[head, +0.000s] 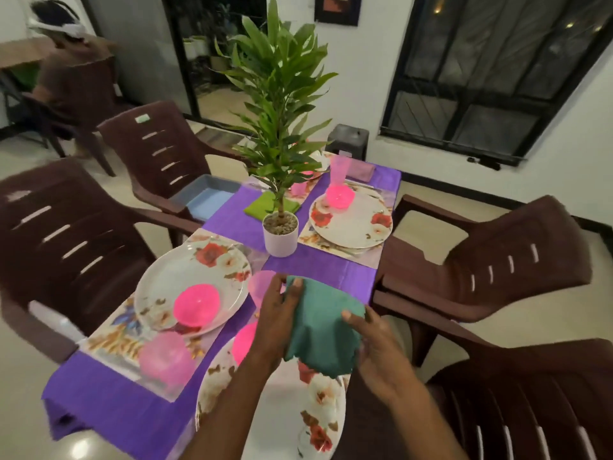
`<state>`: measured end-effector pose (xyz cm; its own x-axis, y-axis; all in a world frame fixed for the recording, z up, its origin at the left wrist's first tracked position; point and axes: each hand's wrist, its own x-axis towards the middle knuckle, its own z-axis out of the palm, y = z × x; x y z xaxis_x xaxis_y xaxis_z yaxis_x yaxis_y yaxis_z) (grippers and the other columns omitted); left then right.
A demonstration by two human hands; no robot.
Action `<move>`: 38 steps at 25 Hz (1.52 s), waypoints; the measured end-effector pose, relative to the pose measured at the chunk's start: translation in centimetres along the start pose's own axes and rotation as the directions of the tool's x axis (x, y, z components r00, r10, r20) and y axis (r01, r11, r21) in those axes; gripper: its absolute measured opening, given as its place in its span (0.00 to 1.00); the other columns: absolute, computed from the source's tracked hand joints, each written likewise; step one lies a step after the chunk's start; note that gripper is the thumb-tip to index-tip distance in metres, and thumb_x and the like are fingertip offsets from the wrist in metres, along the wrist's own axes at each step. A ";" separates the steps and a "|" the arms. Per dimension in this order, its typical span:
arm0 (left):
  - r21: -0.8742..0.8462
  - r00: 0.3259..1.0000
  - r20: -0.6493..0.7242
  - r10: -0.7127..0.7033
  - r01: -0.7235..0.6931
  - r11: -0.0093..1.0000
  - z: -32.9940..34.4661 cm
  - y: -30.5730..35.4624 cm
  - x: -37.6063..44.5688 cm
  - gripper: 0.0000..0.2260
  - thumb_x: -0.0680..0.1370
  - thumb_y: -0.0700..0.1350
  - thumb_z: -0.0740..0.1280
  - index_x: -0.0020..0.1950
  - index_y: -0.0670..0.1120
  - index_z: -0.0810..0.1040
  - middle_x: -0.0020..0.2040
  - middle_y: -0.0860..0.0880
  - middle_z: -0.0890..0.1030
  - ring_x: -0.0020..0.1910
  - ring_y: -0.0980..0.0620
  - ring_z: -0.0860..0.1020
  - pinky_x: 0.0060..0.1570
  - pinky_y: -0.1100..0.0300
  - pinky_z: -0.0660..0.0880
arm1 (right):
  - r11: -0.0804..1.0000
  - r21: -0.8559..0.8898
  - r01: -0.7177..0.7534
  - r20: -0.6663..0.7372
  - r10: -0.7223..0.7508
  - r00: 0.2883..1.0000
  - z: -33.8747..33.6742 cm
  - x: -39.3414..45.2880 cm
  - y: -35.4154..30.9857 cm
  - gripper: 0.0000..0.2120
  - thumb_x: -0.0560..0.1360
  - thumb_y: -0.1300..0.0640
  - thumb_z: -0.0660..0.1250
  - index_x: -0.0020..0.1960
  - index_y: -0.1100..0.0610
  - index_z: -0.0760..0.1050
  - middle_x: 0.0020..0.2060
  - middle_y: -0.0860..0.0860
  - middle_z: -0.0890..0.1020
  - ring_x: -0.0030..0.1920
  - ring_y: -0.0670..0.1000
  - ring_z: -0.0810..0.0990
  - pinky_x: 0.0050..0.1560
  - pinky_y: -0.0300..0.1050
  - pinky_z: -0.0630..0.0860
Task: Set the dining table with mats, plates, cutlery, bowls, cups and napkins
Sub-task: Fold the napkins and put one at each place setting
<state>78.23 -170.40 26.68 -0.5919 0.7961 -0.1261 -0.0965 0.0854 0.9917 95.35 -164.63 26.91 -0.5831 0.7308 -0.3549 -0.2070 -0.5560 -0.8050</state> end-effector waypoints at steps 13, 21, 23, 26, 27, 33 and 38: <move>0.103 0.851 0.471 -0.230 0.206 0.973 -1.7 0.5 21.3 0.31 0.76 0.34 0.73 0.73 0.54 0.64 0.61 0.44 0.82 0.54 0.50 0.83 0.43 0.59 0.81 | 0.985 -0.030 0.172 -0.316 -0.173 0.933 1.0 15.0 -2.2 0.25 0.75 0.75 0.66 0.68 0.58 0.76 0.63 0.59 0.81 0.58 0.60 0.83 0.55 0.55 0.83; 0.370 0.739 0.534 -0.411 0.233 0.899 -5.4 -7.3 28.6 0.24 0.77 0.24 0.64 0.70 0.40 0.77 0.58 0.43 0.79 0.47 0.58 0.80 0.43 0.66 0.79 | 0.941 -0.329 -0.076 -0.338 -0.042 0.940 -0.8 23.4 2.1 0.32 0.71 0.78 0.65 0.71 0.56 0.73 0.58 0.55 0.78 0.55 0.55 0.80 0.45 0.45 0.79; 0.417 0.732 0.530 -0.429 0.215 0.883 -5.7 -9.0 29.0 0.25 0.77 0.24 0.63 0.70 0.43 0.77 0.63 0.44 0.77 0.49 0.55 0.79 0.45 0.64 0.79 | 0.901 -0.419 -0.110 -0.331 -0.039 0.943 -1.4 24.6 3.2 0.34 0.71 0.77 0.65 0.73 0.55 0.71 0.56 0.50 0.77 0.52 0.49 0.79 0.45 0.42 0.79; 0.480 0.737 0.531 -0.418 0.144 0.865 -6.1 -11.1 29.3 0.29 0.75 0.22 0.63 0.73 0.43 0.74 0.66 0.44 0.74 0.54 0.51 0.77 0.45 0.62 0.79 | 0.838 -0.527 -0.142 -0.326 -0.045 0.944 -2.1 25.7 5.1 0.38 0.70 0.76 0.65 0.76 0.53 0.68 0.65 0.53 0.74 0.62 0.55 0.78 0.49 0.45 0.79; 0.488 0.750 0.519 -0.411 0.135 0.862 -6.1 -11.5 29.2 0.30 0.75 0.21 0.63 0.74 0.41 0.73 0.66 0.43 0.74 0.56 0.50 0.76 0.45 0.62 0.79 | 0.796 -0.588 -0.145 -0.317 -0.061 0.946 -2.4 25.8 5.7 0.38 0.70 0.76 0.64 0.77 0.53 0.67 0.68 0.53 0.72 0.66 0.56 0.76 0.53 0.45 0.79; 0.589 0.784 0.570 -0.246 -0.181 0.788 -6.7 -13.9 29.6 0.33 0.70 0.24 0.72 0.73 0.41 0.73 0.75 0.43 0.70 0.74 0.47 0.68 0.67 0.65 0.67 | 0.456 -0.872 -0.177 -0.240 -0.085 0.967 -2.5 25.4 7.2 0.33 0.74 0.73 0.64 0.77 0.61 0.64 0.76 0.54 0.61 0.74 0.56 0.65 0.70 0.42 0.68; 0.631 0.773 0.613 -0.162 -0.357 0.688 -6.8 -14.2 29.8 0.35 0.69 0.30 0.77 0.75 0.42 0.72 0.77 0.44 0.67 0.75 0.52 0.64 0.71 0.69 0.58 | 0.338 -0.931 -0.139 -0.201 -0.156 0.967 -1.9 25.6 6.9 0.33 0.74 0.70 0.68 0.77 0.62 0.65 0.76 0.55 0.63 0.72 0.57 0.67 0.69 0.51 0.72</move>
<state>56.56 -151.95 8.67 0.0489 0.9691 -0.2416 0.6502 0.1528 0.7443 80.45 -149.01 11.41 -0.3732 0.8733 -0.3131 0.7424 0.0788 -0.6653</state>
